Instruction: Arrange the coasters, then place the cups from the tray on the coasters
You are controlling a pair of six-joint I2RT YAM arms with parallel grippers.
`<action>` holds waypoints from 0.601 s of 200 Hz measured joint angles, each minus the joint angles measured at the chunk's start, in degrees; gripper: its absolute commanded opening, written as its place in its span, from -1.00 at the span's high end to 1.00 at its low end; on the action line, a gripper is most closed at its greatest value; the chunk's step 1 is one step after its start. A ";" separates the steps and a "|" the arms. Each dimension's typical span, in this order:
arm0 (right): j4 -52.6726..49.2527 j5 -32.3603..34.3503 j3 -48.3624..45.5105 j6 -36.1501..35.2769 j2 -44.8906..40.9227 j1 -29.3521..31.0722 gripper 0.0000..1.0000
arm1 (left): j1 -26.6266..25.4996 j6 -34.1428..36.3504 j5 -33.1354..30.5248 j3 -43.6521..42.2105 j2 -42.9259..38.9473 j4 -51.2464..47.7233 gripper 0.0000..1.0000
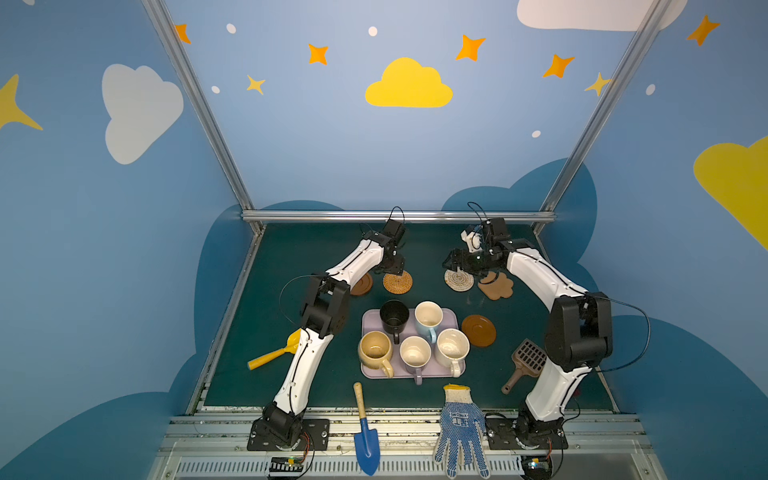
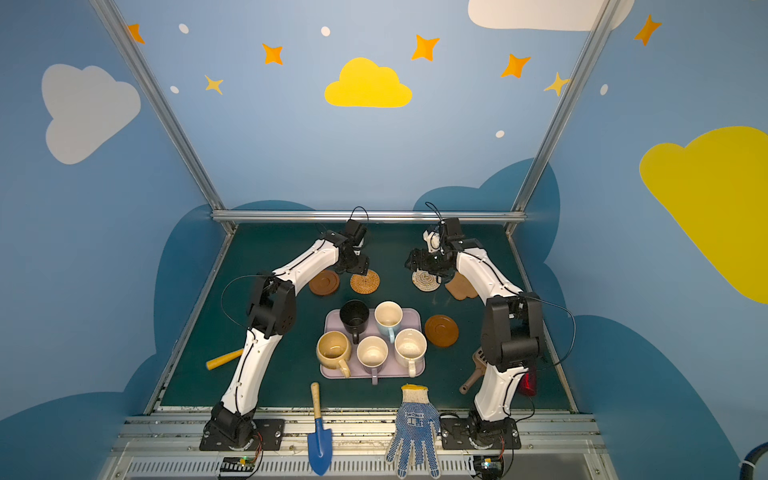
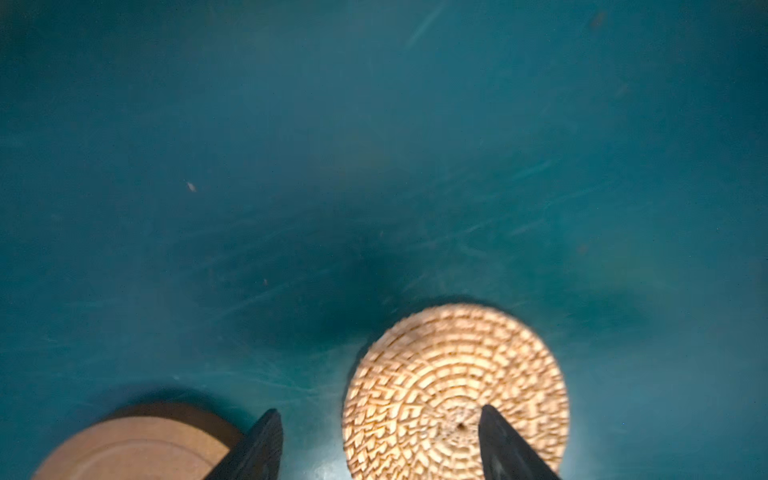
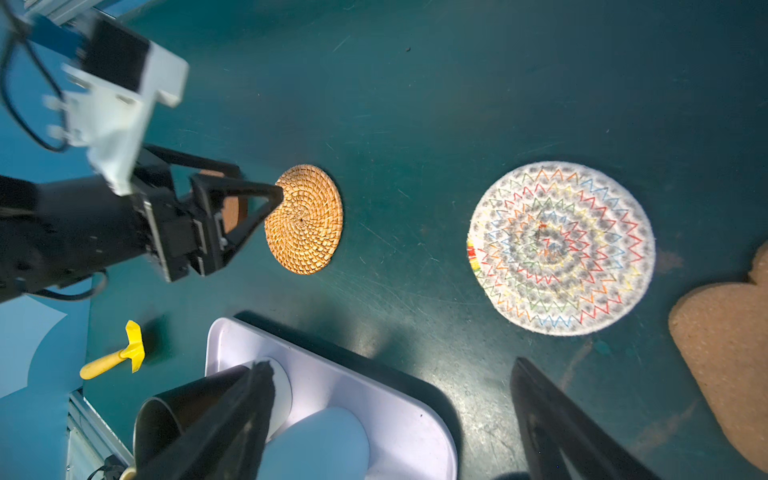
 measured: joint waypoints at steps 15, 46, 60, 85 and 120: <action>-0.07 0.17 -0.66 0.00 -0.46 -0.07 -0.78 | -0.07 -0.39 -0.72 0.98 0.00 -0.74 -0.50; 0.26 1.97 -2.21 0.09 -2.25 -0.33 -0.82 | -0.04 -0.94 -1.27 -0.09 -2.27 -2.08 -0.83; 0.55 3.43 -2.91 0.28 -3.50 -0.52 -0.88 | -0.02 -1.66 -0.61 -2.05 -5.29 -2.10 -0.99; 0.79 5.16 -2.73 0.72 -4.26 -1.62 -0.88 | 0.31 -2.49 4.26 -7.96 -14.73 0.00 -0.99; -2.23 8.33 2.64 -0.15 0.20 -3.41 -0.88 | 0.98 -3.56 18.58 -19.02 -29.97 9.03 -0.99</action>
